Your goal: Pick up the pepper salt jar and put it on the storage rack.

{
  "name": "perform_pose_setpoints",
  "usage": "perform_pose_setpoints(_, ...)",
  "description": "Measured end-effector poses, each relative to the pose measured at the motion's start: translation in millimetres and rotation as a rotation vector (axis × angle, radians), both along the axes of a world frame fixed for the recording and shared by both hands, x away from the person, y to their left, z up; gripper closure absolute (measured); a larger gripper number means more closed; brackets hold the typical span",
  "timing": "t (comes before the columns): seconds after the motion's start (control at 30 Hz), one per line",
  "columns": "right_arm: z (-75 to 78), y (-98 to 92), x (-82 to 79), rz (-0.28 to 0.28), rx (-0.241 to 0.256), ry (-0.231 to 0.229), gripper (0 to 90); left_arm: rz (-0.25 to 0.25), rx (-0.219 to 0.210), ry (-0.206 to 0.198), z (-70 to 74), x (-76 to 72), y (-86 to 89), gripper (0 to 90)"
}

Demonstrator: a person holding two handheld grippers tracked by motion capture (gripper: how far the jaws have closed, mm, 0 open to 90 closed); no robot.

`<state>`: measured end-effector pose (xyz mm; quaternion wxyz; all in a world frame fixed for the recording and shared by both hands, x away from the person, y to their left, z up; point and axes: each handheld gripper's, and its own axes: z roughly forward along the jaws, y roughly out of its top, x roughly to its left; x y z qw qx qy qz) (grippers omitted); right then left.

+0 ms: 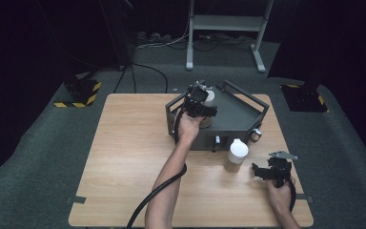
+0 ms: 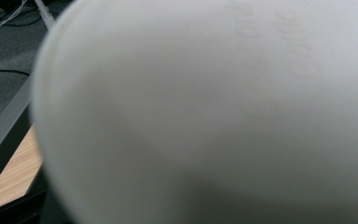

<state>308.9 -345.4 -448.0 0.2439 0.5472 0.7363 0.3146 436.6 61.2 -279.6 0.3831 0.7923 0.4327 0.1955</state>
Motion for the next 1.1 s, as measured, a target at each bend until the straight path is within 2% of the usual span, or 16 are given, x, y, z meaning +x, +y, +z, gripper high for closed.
perform_pose_setpoints(0.2,0.0,0.0,0.1,0.0,0.0,0.0,4.3,0.007,-0.006,-0.004,-1.9,-1.7,-0.1,31.9)
perform_pose_setpoints(0.3,0.0,0.1,0.0,0.0,0.0,0.0,4.3,0.006,-0.01,0.021,-1.6,1.9,0.3,28.1)
perform_pose_setpoints(0.37,0.0,0.1,0.0,0.0,0.0,0.0,4.3,0.003,-0.038,0.026,-2.2,2.8,3.4,15.7)
perform_pose_setpoints(0.4,0.0,0.1,0.0,0.0,0.0,0.0,4.3,0.003,-0.038,0.026,-2.2,2.8,3.4,10.6)
perform_pose_setpoints(0.53,0.1,0.1,0.0,0.0,0.0,0.0,4.3,0.003,-0.043,0.016,-1.8,-3.0,4.1,3.5)
perform_pose_setpoints(0.57,0.1,0.1,0.1,0.0,0.0,0.0,4.3,0.01,-0.031,-0.005,-1.3,-10.8,4.3,0.9)
perform_pose_setpoints(0.67,0.2,0.0,0.1,0.0,-0.001,0.001,4.3,0.022,-0.036,-0.02,-0.3,-16.3,6.9,0.5)
perform_pose_setpoints(0.7,0.0,-0.1,0.1,0.001,-0.002,0.0,4.3,0.036,-0.054,-0.035,0.6,-21.6,11.5,0.4)
perform_pose_setpoints(0.87,0.1,-0.1,0.1,0.001,-0.001,0.0,4.3,0.025,-0.072,-0.071,1.9,-36.9,21.9,0.5)
perform_pose_setpoints(1.1,0.1,-0.1,0.1,0.001,-0.001,0.0,4.3,0.011,-0.084,-0.084,0.0,-52.7,31.6,0.7)
